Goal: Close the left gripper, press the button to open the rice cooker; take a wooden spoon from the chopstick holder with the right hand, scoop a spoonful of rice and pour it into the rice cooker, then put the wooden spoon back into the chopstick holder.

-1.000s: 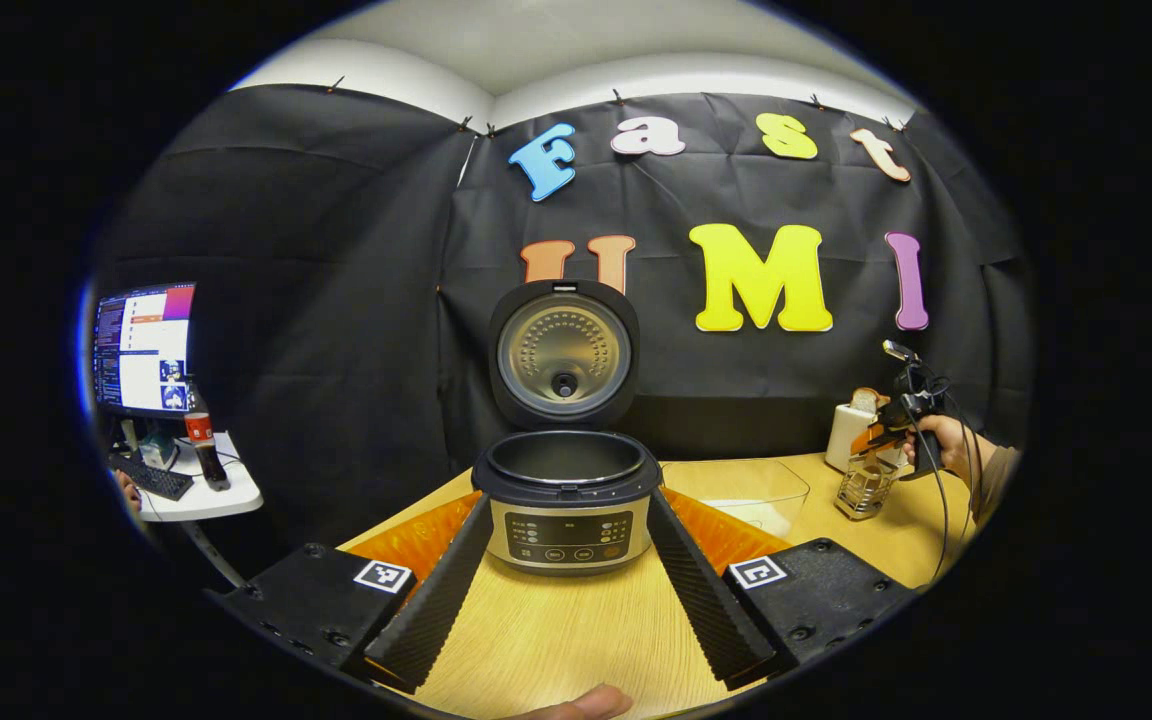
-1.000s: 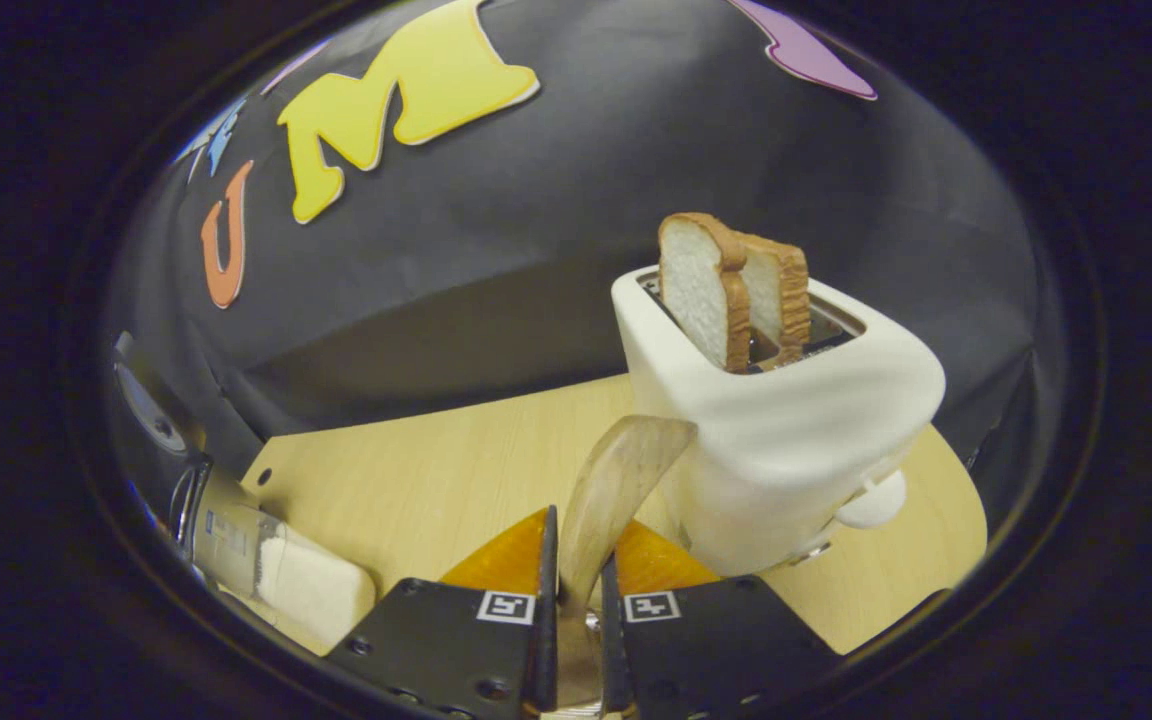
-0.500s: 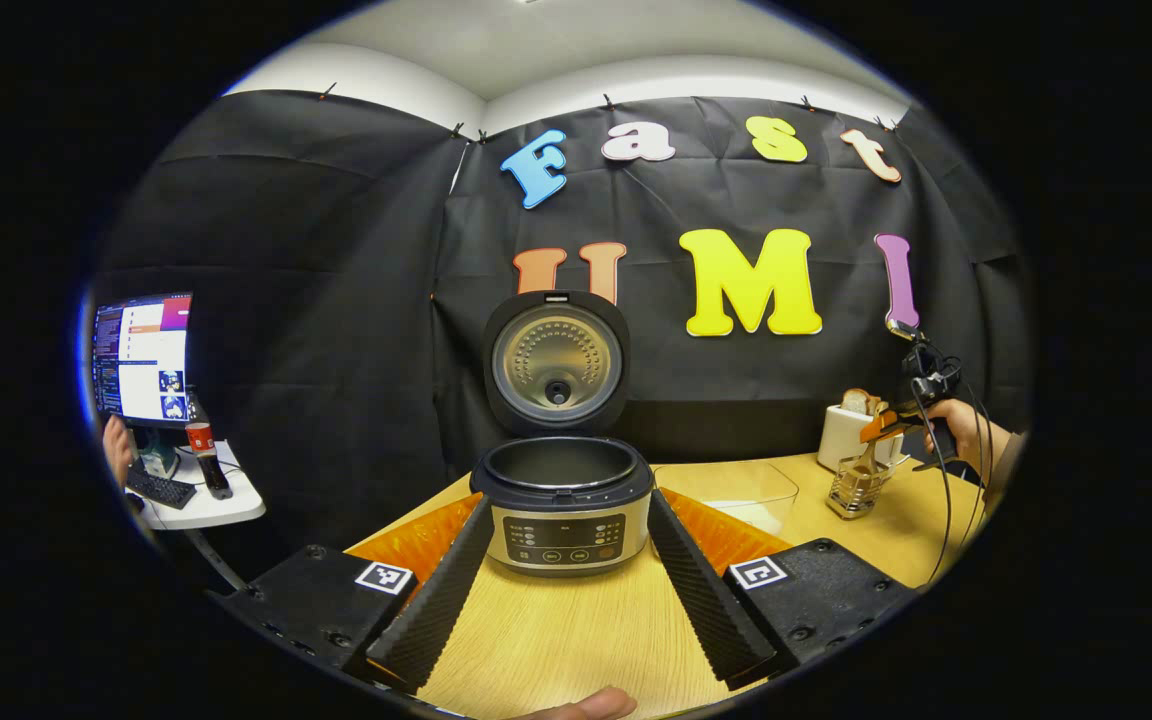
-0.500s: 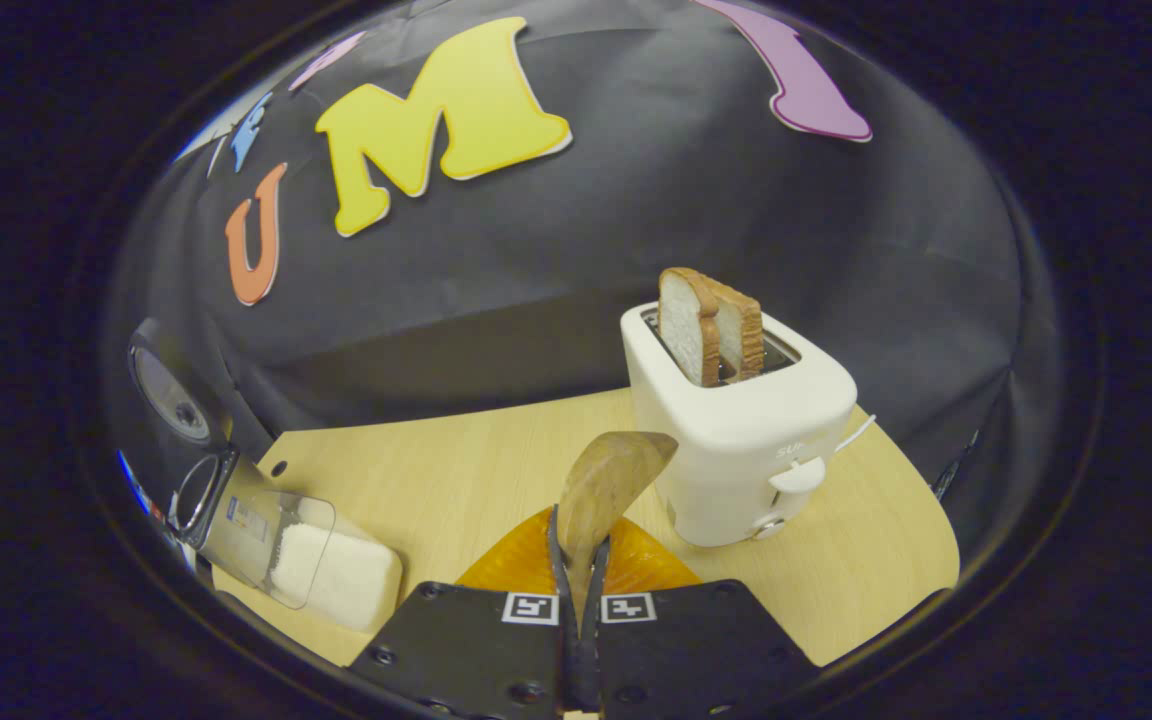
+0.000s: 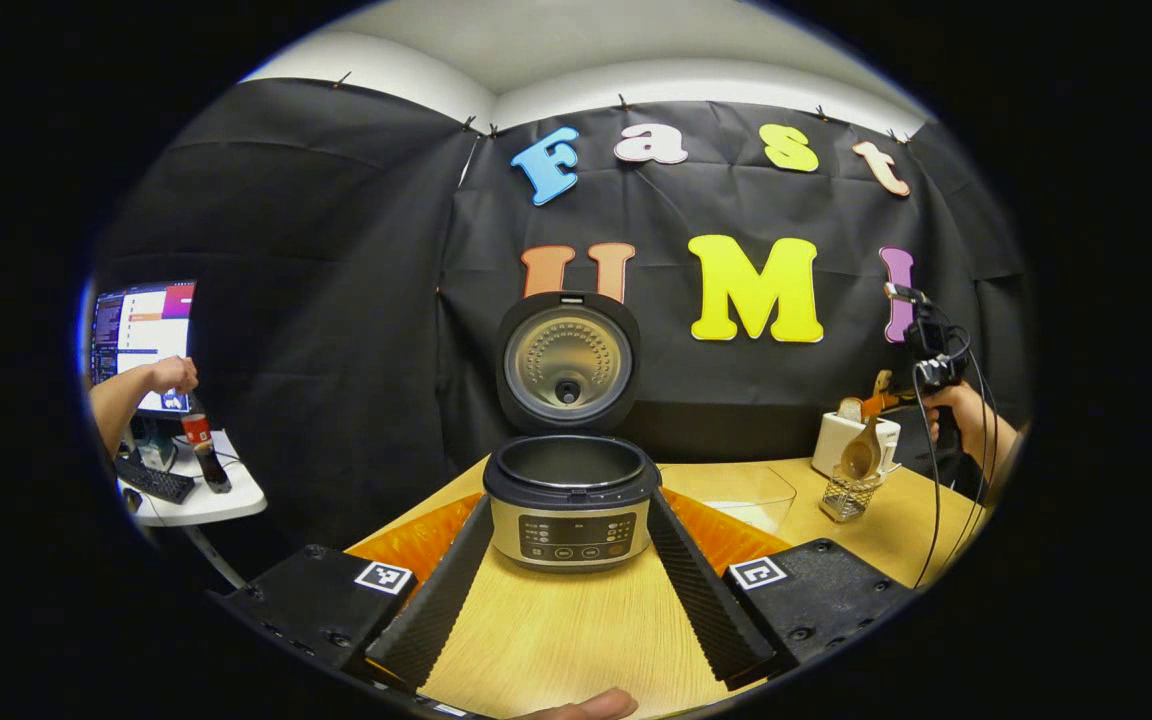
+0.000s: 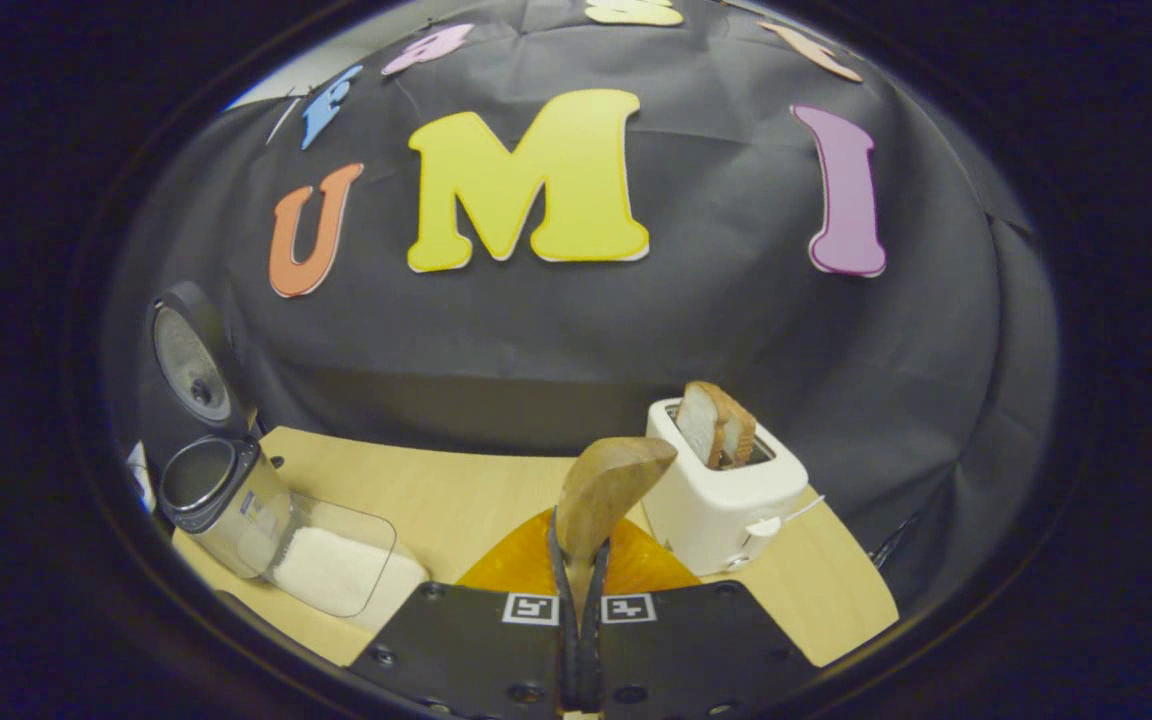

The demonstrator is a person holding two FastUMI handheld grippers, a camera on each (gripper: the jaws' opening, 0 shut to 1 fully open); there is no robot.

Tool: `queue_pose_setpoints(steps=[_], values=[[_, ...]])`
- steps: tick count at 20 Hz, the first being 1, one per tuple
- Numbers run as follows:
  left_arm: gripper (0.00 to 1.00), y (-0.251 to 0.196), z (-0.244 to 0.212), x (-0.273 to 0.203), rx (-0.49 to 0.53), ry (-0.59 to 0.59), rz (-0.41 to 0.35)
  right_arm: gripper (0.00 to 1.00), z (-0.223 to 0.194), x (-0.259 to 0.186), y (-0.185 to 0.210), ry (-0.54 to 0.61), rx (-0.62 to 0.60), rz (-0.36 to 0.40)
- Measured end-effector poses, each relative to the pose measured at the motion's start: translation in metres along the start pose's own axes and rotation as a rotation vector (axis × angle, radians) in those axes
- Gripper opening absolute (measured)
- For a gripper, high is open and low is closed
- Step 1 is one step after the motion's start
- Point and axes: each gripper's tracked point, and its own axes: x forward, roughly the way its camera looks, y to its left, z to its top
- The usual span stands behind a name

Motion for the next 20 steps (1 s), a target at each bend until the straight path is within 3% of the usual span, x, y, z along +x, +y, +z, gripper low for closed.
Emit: queue_pose_setpoints(steps=[5,11,15,20], values=[[0.99,0.006,0.008,-0.007,0.004,-0.019,-0.01,0.01,0.026,-0.021,0.064,-0.045,-0.03,0.059],[0.99,0.009,0.008,-0.009,-0.006,-0.01,-0.017,0.01,0.053,-0.027,0.154,-0.115,-0.067,0.073],[0.99,0.019,0.013,-0.011,0.0,-0.024,-0.006,0.01,0.039,-0.011,0.2,-0.127,-0.083,0.035],[0.99,0.032,0.01,-0.008,-0.035,-0.011,-0.003,0.01,-0.018,0.025,0.233,-0.047,-0.091,-0.004]])
